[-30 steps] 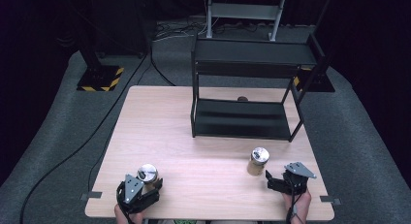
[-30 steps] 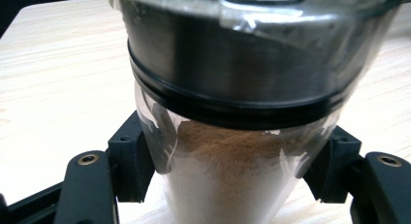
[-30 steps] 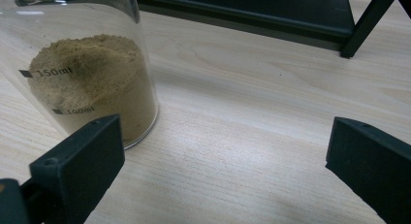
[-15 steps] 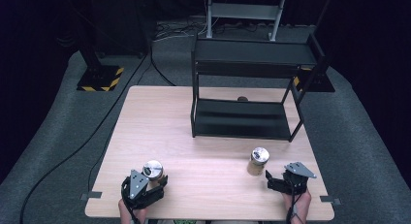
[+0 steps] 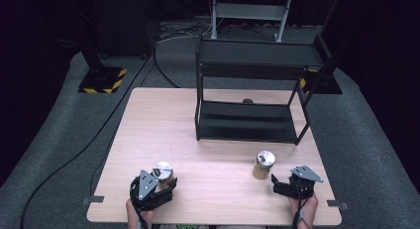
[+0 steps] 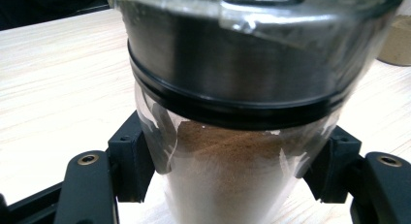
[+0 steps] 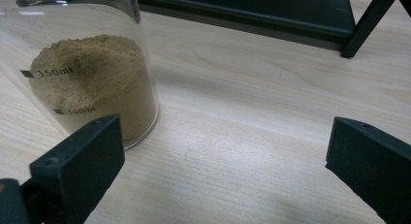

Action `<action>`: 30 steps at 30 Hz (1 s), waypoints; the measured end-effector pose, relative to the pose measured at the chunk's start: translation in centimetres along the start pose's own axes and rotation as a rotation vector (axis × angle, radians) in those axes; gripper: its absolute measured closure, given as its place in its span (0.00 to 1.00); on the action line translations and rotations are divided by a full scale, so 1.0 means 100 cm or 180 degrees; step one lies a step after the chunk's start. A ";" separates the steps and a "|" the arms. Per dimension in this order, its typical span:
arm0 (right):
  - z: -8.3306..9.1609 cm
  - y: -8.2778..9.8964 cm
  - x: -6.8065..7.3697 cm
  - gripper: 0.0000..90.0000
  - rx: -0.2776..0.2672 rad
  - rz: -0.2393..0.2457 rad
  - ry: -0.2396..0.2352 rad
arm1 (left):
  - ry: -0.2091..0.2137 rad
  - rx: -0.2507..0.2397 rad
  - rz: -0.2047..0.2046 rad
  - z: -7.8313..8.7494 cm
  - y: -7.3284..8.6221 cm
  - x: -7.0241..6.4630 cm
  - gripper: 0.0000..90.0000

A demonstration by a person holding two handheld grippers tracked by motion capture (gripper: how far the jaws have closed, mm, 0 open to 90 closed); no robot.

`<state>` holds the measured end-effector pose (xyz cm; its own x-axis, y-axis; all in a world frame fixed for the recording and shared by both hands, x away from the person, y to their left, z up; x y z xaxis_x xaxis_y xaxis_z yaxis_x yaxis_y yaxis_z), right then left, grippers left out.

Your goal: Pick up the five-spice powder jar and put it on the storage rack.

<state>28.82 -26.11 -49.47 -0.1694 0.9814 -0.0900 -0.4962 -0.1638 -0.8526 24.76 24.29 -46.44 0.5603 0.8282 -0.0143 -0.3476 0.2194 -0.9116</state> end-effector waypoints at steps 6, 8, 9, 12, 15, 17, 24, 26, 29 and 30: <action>0.000 0.000 0.000 0.00 0.0011 0.0009 -0.0003 | 0.0055 -0.0007 -0.0035 -0.004 -0.005 -0.002 0.35; 0.000 0.000 0.000 0.00 0.0007 0.0011 -0.0001 | 0.0075 -0.0007 -0.0040 -0.006 -0.007 -0.003 0.35; 0.000 0.000 0.000 0.00 0.0006 0.0010 -0.0001 | 0.0083 -0.0003 -0.0054 -0.007 -0.008 -0.003 0.35; 0.000 0.000 0.000 0.00 0.0003 0.0007 0.0000 | 0.0111 -0.0003 -0.0098 -0.009 -0.011 -0.004 0.35; 0.000 0.000 0.000 0.00 0.0007 0.0009 -0.0001 | 0.0135 -0.0004 -0.0121 -0.011 -0.014 -0.005 0.35; 0.000 0.000 0.000 0.00 0.0011 0.0011 -0.0004 | 0.0150 -0.0009 -0.0124 -0.012 -0.016 -0.005 0.35; 0.000 0.000 0.000 0.00 0.0004 0.0015 0.0001 | 0.0222 -0.0008 -0.0187 -0.018 -0.023 -0.007 0.35; 0.000 0.000 0.000 0.00 0.0004 0.0013 0.0002 | 0.0240 -0.0003 -0.0216 -0.020 -0.025 -0.007 0.35; 0.000 0.000 0.001 0.00 0.0009 0.0015 0.0001 | 0.0254 -0.0007 -0.0248 -0.022 -0.028 -0.008 0.35; 0.000 0.000 0.001 0.00 0.0012 0.0017 0.0002 | 0.0258 -0.0006 -0.0252 -0.023 -0.029 -0.008 0.35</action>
Point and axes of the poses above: each handheld gripper's, and its own axes: z roughly backward along the jaws, y roughly out of its underside, x roughly to its left, the point moved 8 cm from there along -z, roughly forward along the jaws, and after that the axes turned 6 degrees about y, right-handed, at the moved point
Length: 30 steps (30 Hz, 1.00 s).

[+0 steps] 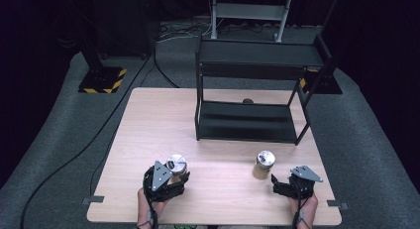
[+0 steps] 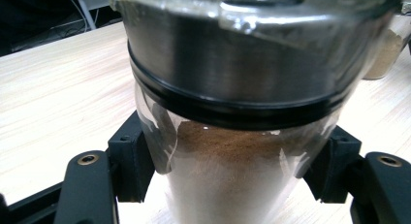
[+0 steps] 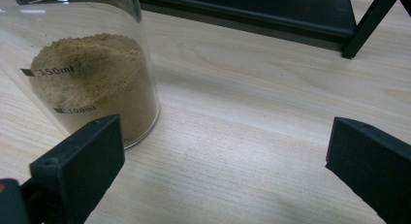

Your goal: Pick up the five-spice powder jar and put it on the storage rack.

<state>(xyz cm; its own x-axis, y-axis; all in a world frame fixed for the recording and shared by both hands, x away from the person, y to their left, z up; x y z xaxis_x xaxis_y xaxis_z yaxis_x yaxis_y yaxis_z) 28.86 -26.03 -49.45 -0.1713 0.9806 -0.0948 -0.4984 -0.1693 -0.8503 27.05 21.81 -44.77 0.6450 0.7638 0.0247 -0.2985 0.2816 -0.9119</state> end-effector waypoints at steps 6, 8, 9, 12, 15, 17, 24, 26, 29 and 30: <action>0.000 0.000 0.000 0.00 0.0000 0.0002 0.0001 | 0.0046 0.0002 -0.0038 -0.004 -0.004 0.000 0.35; 0.000 0.000 0.000 0.00 -0.0003 0.0003 0.0003 | 0.0069 0.0005 -0.0037 -0.006 -0.006 0.001 0.35; 0.000 0.000 0.000 0.00 -0.0004 0.0002 0.0003 | 0.0081 0.0004 -0.0031 -0.007 -0.006 0.001 0.35; 0.000 0.000 0.000 0.00 0.0001 0.0001 -0.0002 | 0.0099 0.0005 -0.0033 -0.009 -0.008 0.001 0.35; 0.000 0.000 0.000 0.00 -0.0001 0.0004 -0.0002 | 0.0122 -0.0006 -0.0021 -0.012 -0.010 0.002 0.35; 0.000 0.000 0.000 0.00 -0.0003 0.0002 -0.0001 | 0.0137 -0.0003 -0.0019 -0.014 -0.011 0.002 0.35; 0.000 0.000 0.000 0.00 0.0000 0.0001 -0.0002 | 0.0179 -0.0002 -0.0043 -0.019 -0.015 0.001 0.35; 0.000 0.000 0.000 0.00 0.0000 0.0008 -0.0002 | 0.0188 -0.0009 -0.0039 -0.020 -0.016 0.000 0.35; 0.000 0.000 0.000 0.00 -0.0001 0.0006 -0.0004 | 0.0202 -0.0011 -0.0039 -0.023 -0.017 0.000 0.35; 0.000 0.000 0.000 0.00 -0.0001 0.0004 -0.0004 | 0.0210 -0.0004 -0.0045 -0.024 -0.018 0.000 0.35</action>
Point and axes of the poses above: each handheld gripper's, and its own axes: z roughly backward along the jaws, y roughly out of its underside, x roughly to its left, the point moved 8 cm from there along -z, roughly forward along the jaws, and after that the axes turned 6 degrees about y, right-handed, at the moved point
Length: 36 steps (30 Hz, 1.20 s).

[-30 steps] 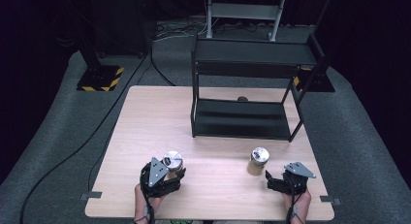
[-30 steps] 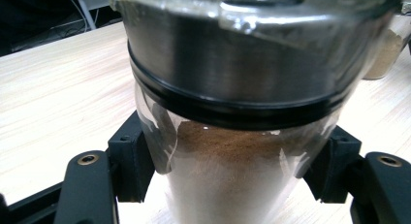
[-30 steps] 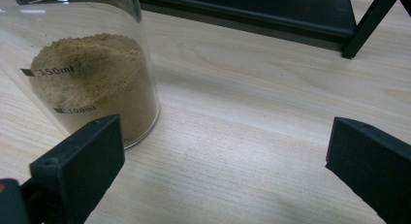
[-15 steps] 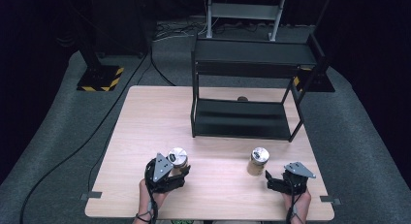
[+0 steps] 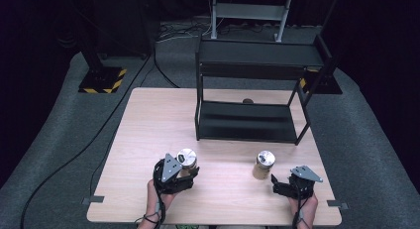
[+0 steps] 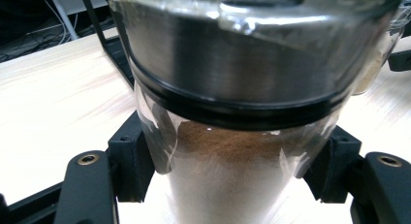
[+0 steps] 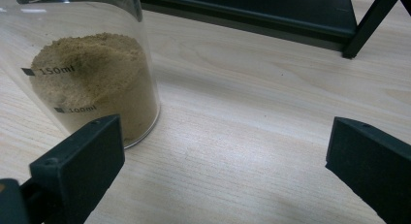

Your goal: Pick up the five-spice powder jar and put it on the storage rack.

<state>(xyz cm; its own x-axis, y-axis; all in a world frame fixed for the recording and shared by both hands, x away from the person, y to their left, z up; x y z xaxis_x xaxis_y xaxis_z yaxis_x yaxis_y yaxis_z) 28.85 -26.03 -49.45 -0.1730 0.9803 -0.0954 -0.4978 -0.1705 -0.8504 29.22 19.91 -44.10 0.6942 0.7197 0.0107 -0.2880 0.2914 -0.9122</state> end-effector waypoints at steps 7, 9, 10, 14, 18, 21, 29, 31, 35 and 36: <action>0.000 0.000 0.000 0.00 0.0001 -0.0001 -0.0001 | 0.0029 0.0003 -0.0015 -0.005 -0.004 0.000 0.35; 0.000 0.000 0.000 0.00 0.0001 0.0006 -0.0002 | 0.0036 -0.0005 -0.0009 -0.007 -0.005 0.000 0.35; 0.000 0.000 0.000 0.00 0.0001 0.0006 -0.0002 | 0.0040 -0.0013 0.0000 -0.008 -0.006 0.000 0.35; 0.000 0.000 0.000 0.00 -0.0003 0.0002 0.0000 | 0.0073 -0.0012 -0.0002 -0.013 -0.008 -0.001 0.35; 0.000 0.000 0.000 0.00 0.0001 0.0004 -0.0005 | 0.0092 -0.0004 -0.0008 -0.017 -0.009 -0.002 0.35; 0.000 0.000 0.000 0.00 0.0002 0.0008 -0.0006 | 0.0100 -0.0009 0.0008 -0.019 -0.009 -0.001 0.35; 0.000 0.000 0.000 0.00 -0.0005 0.0012 0.0006 | 0.0115 -0.0003 0.0042 -0.027 -0.010 0.000 0.35; 0.000 0.000 0.000 0.00 0.0000 0.0015 0.0003 | 0.0115 -0.0014 0.0050 -0.028 -0.011 0.001 0.35; 0.000 0.000 0.000 0.00 -0.0001 0.0019 0.0001 | 0.0124 -0.0026 0.0067 -0.031 -0.012 0.002 0.35; 0.000 0.000 0.000 0.00 -0.0002 0.0017 0.0001 | 0.0129 -0.0028 0.0068 -0.033 -0.013 0.002 0.35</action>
Point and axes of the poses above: each handheld gripper's, and its own axes: z roughly backward along the jaws, y roughly out of its underside, x roughly to its left, the point moved 8 cm from there along -z, roughly forward along the jaws, and after that the axes turned 6 degrees about y, right-handed, at the moved point
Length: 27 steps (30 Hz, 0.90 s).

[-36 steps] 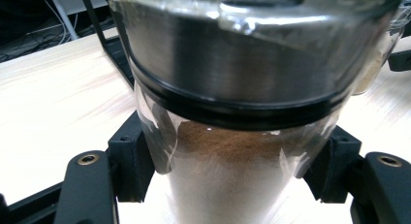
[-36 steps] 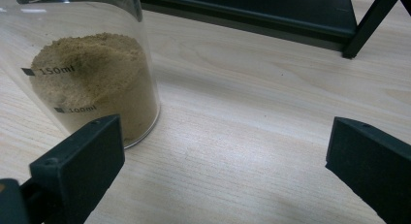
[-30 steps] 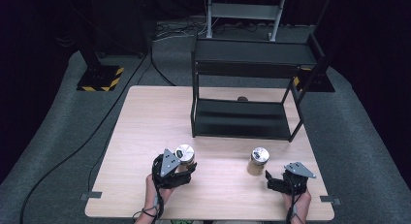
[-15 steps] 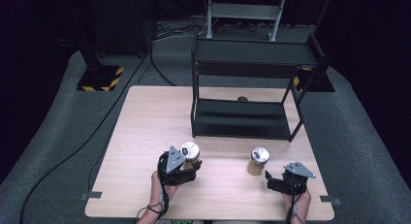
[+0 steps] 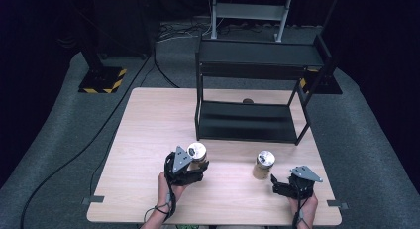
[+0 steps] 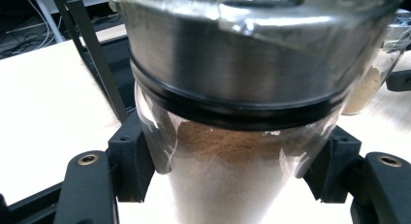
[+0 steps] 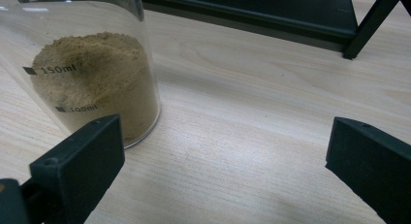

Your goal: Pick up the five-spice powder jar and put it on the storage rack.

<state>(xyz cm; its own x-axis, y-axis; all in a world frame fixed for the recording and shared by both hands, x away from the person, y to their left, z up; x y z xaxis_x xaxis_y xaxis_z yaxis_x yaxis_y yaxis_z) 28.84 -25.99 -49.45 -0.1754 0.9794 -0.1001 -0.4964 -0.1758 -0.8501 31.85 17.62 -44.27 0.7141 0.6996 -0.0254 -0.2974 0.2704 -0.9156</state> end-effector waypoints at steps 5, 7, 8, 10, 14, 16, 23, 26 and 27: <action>0.000 0.000 0.000 0.00 -0.0003 -0.0001 0.0007 | 0.0001 0.0011 0.0006 -0.005 -0.001 0.001 0.35; 0.000 0.000 0.000 0.00 0.0001 -0.0001 0.0005 | 0.0004 0.0007 0.0023 -0.006 -0.001 0.002 0.35; 0.000 0.000 0.000 0.00 0.0003 0.0001 0.0004 | 0.0000 0.0002 0.0032 -0.007 -0.001 0.002 0.35; 0.000 0.000 0.000 0.00 0.0005 0.0005 0.0002 | -0.0002 0.0003 0.0044 -0.009 -0.002 0.003 0.35; 0.000 0.000 0.000 0.00 0.0001 -0.0001 0.0007 | 0.0001 0.0011 0.0052 -0.012 -0.003 0.005 0.35; 0.000 0.000 0.000 0.00 0.0000 0.0001 0.0011 | -0.0001 0.0007 0.0067 -0.013 -0.003 0.006 0.35; 0.000 0.000 0.001 0.00 0.0012 0.0019 0.0008 | -0.0005 0.0006 0.0099 -0.019 -0.006 0.009 0.35; 0.000 0.000 0.001 0.00 0.0007 0.0012 0.0014 | 0.0002 0.0015 0.0102 -0.021 -0.007 0.010 0.35; 0.000 0.000 0.001 0.00 0.0003 0.0014 0.0016 | 0.0000 0.0015 0.0095 -0.022 -0.007 0.010 0.35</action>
<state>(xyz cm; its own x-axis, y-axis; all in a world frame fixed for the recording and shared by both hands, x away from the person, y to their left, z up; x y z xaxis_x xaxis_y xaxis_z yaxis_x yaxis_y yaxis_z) 28.84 -25.91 -49.45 -0.1734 0.9791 -0.1063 -0.4966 -0.1801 -0.8491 34.17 16.71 -44.50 0.7048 0.7075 -0.0527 -0.3217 0.2525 -0.9126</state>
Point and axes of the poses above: each handheld gripper's, and its own axes: z roughly backward along the jaws, y roughly out of its underside, x roughly to its left, the point moved 8 cm from there along -z, roughly forward along the jaws, and after that the axes turned 6 degrees about y, right-handed, at the moved point
